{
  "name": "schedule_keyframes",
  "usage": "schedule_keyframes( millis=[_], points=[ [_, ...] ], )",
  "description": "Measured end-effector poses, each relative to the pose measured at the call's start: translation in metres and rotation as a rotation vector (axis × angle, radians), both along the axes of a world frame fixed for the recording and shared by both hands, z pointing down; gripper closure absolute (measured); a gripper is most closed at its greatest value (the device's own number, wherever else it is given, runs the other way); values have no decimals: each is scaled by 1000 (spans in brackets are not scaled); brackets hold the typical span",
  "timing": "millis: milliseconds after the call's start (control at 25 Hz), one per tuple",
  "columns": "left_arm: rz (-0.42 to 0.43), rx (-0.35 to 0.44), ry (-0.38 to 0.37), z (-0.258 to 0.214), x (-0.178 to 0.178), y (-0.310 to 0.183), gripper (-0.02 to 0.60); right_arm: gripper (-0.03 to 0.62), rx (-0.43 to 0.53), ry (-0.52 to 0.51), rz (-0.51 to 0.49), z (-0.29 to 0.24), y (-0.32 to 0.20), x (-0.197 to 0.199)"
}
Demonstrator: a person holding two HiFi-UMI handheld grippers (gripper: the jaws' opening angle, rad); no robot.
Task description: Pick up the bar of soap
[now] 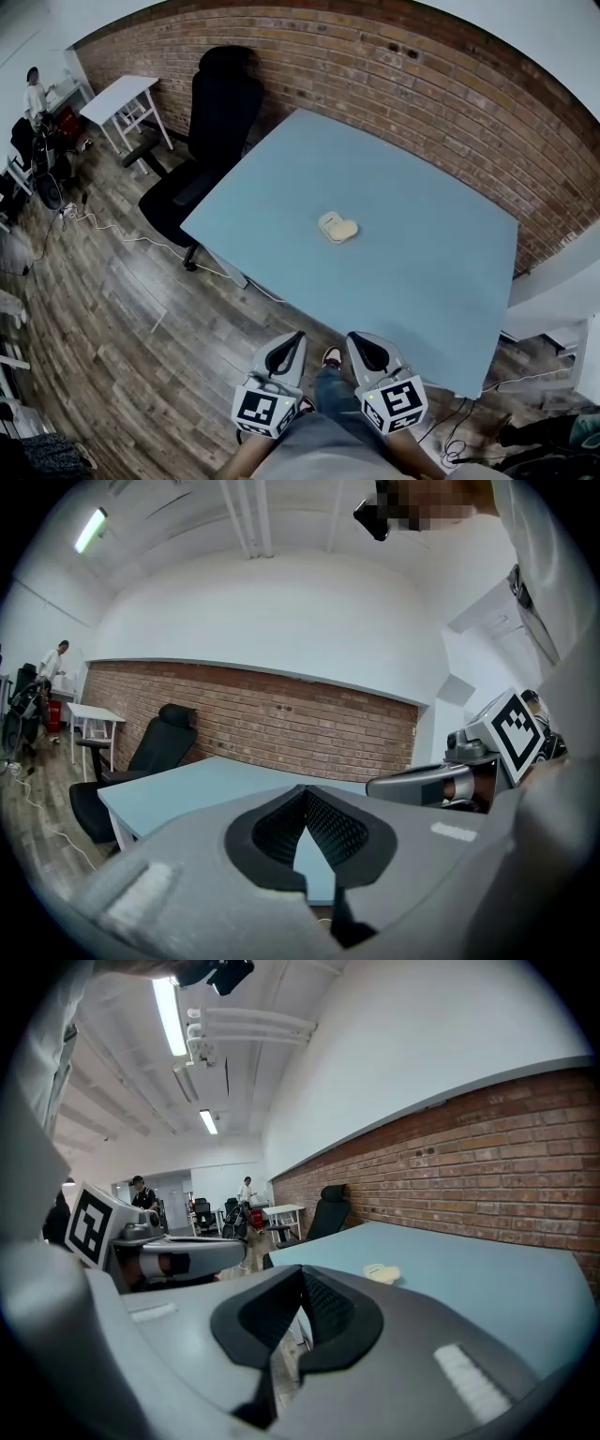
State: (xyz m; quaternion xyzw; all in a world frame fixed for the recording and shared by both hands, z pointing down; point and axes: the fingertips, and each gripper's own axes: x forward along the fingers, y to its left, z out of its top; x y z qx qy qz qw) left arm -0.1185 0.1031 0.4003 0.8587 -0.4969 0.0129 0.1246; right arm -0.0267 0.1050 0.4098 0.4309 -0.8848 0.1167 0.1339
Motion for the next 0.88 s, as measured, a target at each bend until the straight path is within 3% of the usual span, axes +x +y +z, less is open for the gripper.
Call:
schedule_keyframes(
  millis=[680, 880],
  points=[
    [-30, -38, -39, 15, 37, -126, 577, 591, -30, -11, -35, 13, -139, 43],
    [-40, -46, -63, 18, 45, -148, 577, 591, -41, -33, -41, 19, -156, 53]
  ],
)
